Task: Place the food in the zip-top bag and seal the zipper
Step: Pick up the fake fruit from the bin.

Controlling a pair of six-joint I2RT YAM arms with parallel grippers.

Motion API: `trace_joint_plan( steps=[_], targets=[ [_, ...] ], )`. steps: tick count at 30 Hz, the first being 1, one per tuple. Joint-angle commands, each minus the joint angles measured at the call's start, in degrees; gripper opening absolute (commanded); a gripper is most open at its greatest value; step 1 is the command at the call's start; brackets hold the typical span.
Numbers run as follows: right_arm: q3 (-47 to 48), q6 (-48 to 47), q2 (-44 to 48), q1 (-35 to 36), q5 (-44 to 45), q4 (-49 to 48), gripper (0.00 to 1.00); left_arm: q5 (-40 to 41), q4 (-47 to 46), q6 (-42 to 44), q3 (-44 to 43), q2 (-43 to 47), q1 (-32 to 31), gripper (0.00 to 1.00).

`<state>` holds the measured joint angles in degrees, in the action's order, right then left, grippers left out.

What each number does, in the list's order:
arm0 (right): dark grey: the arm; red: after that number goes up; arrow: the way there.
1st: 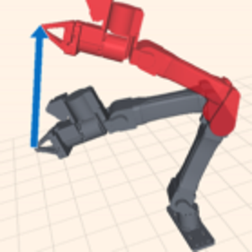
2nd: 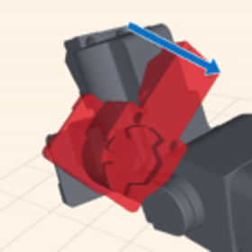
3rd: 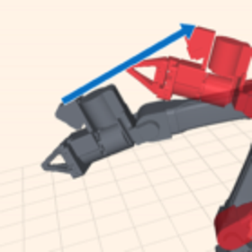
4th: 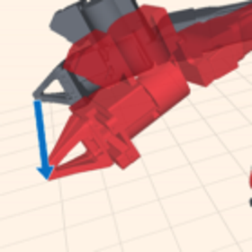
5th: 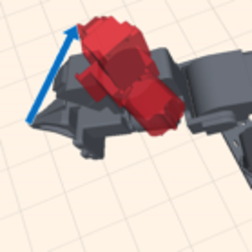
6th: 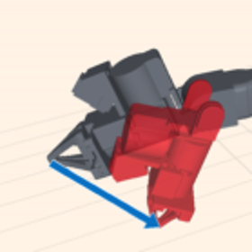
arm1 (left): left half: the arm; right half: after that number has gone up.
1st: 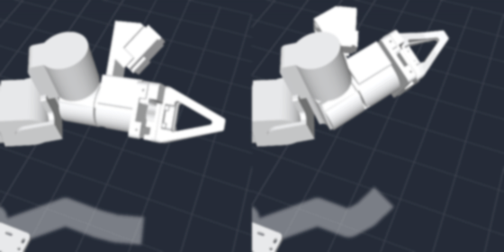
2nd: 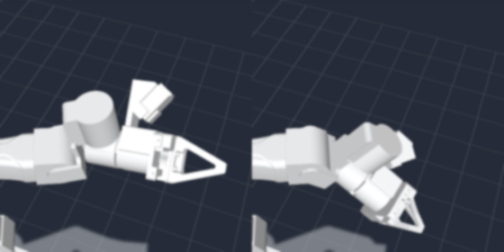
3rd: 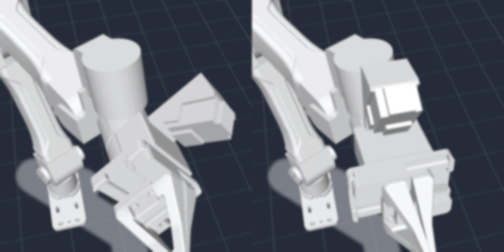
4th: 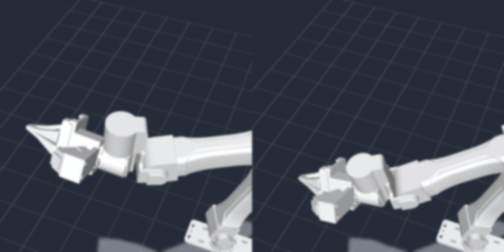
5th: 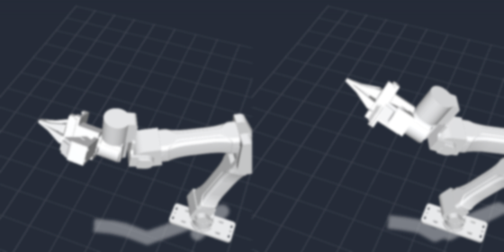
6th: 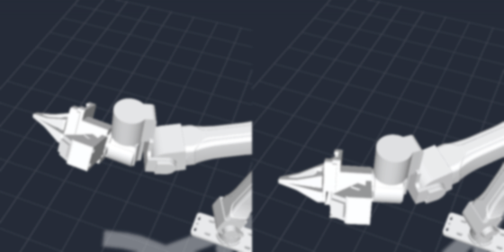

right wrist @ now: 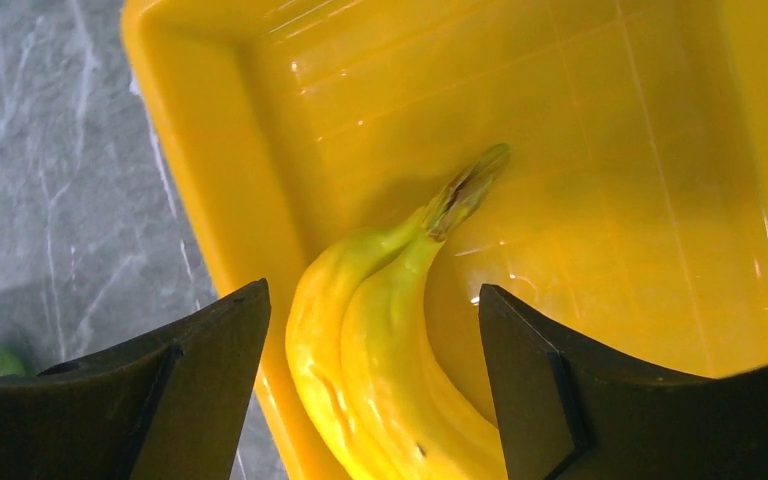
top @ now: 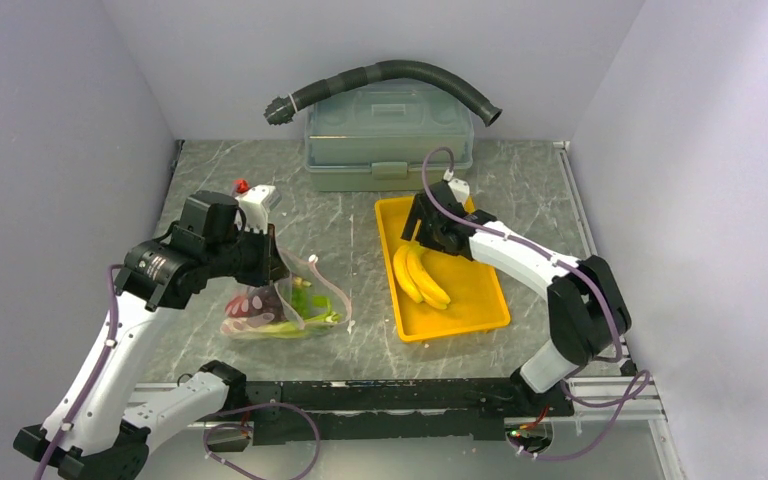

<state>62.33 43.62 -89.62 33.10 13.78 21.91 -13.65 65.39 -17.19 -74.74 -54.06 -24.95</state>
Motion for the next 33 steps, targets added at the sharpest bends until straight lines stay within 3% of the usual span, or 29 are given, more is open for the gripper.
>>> trace_joint_plan(
  steps=[1, 10, 17, 20, 33],
  targets=[
    [0.3, 8.1, -3.0, 0.2, 4.8, -2.2, 0.8, -0.8, -1.6, 1.3, -0.4, 1.1, -0.1, 0.02],
    [4.1, 11.9, -9.9, 0.1, 5.7, -0.9, 0.79, -0.1, -0.7, 2.3, -0.5, 1.3, -0.1, 0.02],
    [4.6, 12.2, -11.9, 0.0, 6.5, -1.8, 0.67, -0.9, -0.7, 2.4, -0.1, 1.4, -0.1, 0.02],
    [4.8, 11.9, -12.4, -0.3, 6.4, -2.1, 0.58, -0.8, -0.6, 2.5, 0.0, 1.3, -0.1, 0.02],
    [2.9, 9.8, -8.3, -1.2, 5.8, -4.0, 0.0, -0.3, -0.3, 2.3, -0.6, 0.6, -0.1, 0.02]
  ],
)
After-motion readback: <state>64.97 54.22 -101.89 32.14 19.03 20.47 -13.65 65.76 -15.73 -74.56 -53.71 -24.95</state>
